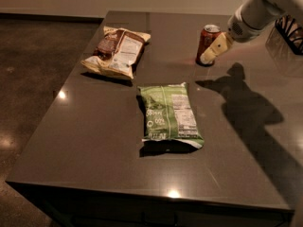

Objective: Move coke can near brown chip bag

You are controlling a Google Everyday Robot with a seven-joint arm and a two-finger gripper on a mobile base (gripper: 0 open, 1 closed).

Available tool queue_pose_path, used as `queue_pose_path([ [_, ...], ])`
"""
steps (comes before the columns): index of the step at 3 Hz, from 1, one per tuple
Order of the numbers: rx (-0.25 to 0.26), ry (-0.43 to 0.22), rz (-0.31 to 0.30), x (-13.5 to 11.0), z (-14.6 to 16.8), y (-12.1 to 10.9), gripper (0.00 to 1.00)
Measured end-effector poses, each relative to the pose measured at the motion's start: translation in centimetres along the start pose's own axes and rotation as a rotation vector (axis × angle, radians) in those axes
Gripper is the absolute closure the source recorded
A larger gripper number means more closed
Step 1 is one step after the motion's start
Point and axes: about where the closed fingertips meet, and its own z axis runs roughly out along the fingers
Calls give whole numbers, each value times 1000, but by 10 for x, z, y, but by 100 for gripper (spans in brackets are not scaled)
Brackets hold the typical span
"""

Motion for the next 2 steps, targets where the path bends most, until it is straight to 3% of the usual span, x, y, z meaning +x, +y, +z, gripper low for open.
queue_pose_path([
  [1, -23, -47, 54, -19, 23, -2, 0],
  [2, -79, -110, 101, -38, 44, 3, 0],
])
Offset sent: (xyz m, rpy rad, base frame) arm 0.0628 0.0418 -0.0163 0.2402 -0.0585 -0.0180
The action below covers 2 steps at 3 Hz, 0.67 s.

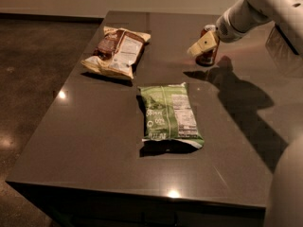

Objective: Move coke can near brown chip bag

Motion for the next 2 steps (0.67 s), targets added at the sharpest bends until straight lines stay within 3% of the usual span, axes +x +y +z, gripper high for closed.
queue_pose_path([
  [1, -22, -31, 31, -7, 8, -6, 0],
  [2, -53, -67, 25, -17, 7, 2, 18],
])
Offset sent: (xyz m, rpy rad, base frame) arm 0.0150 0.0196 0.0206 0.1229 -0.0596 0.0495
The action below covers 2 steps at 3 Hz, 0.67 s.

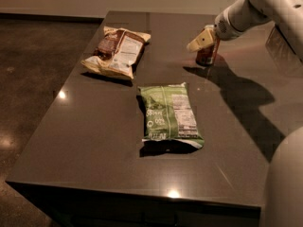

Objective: Move coke can near brown chip bag

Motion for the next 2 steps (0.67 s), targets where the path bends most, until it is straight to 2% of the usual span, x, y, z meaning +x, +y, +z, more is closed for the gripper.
queue_pose_path([
  [2, -41, -4, -50, -8, -6, 23, 65],
])
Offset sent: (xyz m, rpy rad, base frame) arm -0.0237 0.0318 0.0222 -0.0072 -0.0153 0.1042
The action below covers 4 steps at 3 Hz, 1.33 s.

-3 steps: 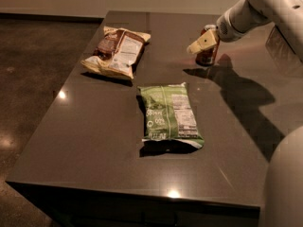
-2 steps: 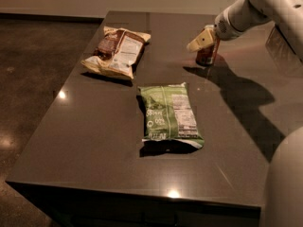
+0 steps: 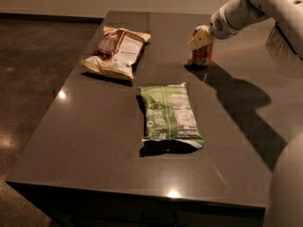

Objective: Move coke can near brown chip bag

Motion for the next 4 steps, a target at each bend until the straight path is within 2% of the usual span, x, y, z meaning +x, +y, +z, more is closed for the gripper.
queue_pose_path([
  [1, -70, -3, -57, -10, -1, 33, 88],
  [2, -161, -8, -130, -23, 9, 76, 100],
  [3, -245, -17, -169, -30, 28, 110, 100],
  [4, -300, -65, -200, -44, 38, 134, 100],
])
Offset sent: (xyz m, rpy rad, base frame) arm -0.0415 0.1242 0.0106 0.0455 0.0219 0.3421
